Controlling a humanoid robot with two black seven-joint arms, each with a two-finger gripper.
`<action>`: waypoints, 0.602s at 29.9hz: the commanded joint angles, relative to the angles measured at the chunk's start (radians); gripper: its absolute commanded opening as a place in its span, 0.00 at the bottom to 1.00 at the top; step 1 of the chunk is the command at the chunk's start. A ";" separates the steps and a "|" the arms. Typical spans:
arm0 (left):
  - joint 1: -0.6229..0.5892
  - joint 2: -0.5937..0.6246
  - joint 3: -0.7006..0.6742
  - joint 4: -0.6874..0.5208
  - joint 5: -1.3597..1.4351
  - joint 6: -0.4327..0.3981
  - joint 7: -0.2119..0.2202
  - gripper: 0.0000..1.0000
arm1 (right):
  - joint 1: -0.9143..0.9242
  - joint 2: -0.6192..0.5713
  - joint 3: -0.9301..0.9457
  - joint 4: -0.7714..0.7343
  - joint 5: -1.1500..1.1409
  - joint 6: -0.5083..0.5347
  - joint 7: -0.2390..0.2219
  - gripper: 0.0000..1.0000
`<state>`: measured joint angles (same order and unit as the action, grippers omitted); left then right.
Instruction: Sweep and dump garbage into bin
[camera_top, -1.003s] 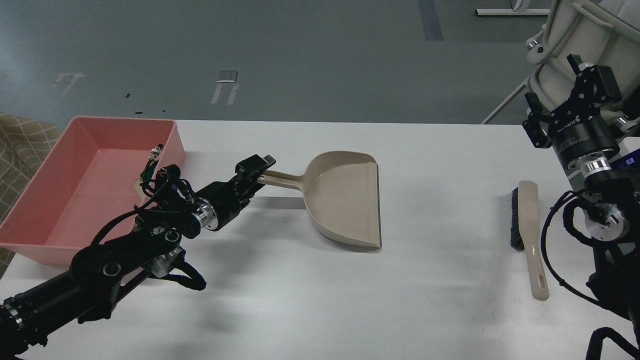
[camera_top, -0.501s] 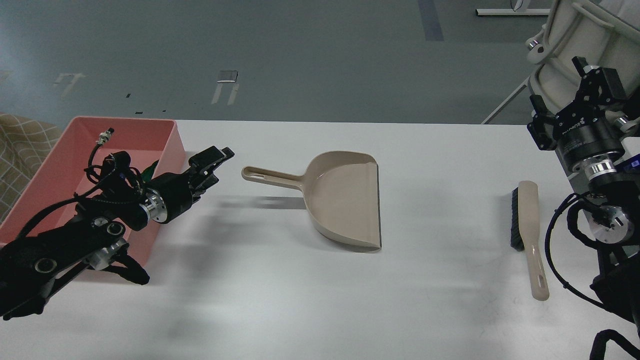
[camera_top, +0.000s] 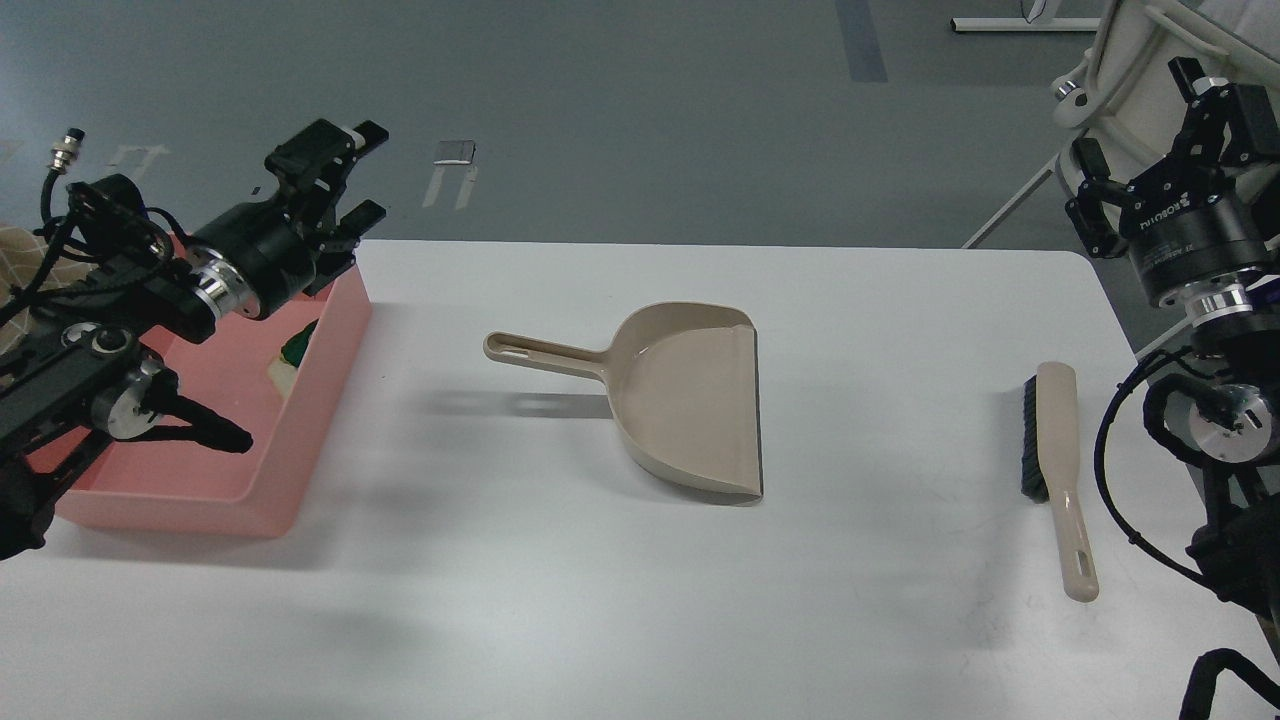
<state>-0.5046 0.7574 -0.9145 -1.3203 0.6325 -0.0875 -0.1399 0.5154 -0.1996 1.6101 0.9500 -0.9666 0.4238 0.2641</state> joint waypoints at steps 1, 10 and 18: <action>0.005 -0.075 -0.127 0.055 -0.086 -0.001 -0.015 0.98 | 0.044 -0.003 -0.001 0.013 0.000 -0.037 -0.016 1.00; 0.009 -0.271 -0.308 0.262 -0.258 -0.008 -0.018 0.98 | 0.150 0.020 -0.009 -0.007 0.000 -0.048 -0.089 1.00; -0.006 -0.398 -0.313 0.368 -0.327 -0.064 -0.012 0.98 | 0.159 0.107 -0.013 -0.068 0.048 -0.045 -0.083 0.98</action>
<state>-0.5078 0.4019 -1.2291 -0.9632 0.3293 -0.1287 -0.1573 0.6563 -0.1200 1.5980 0.9301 -0.9356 0.3768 0.1798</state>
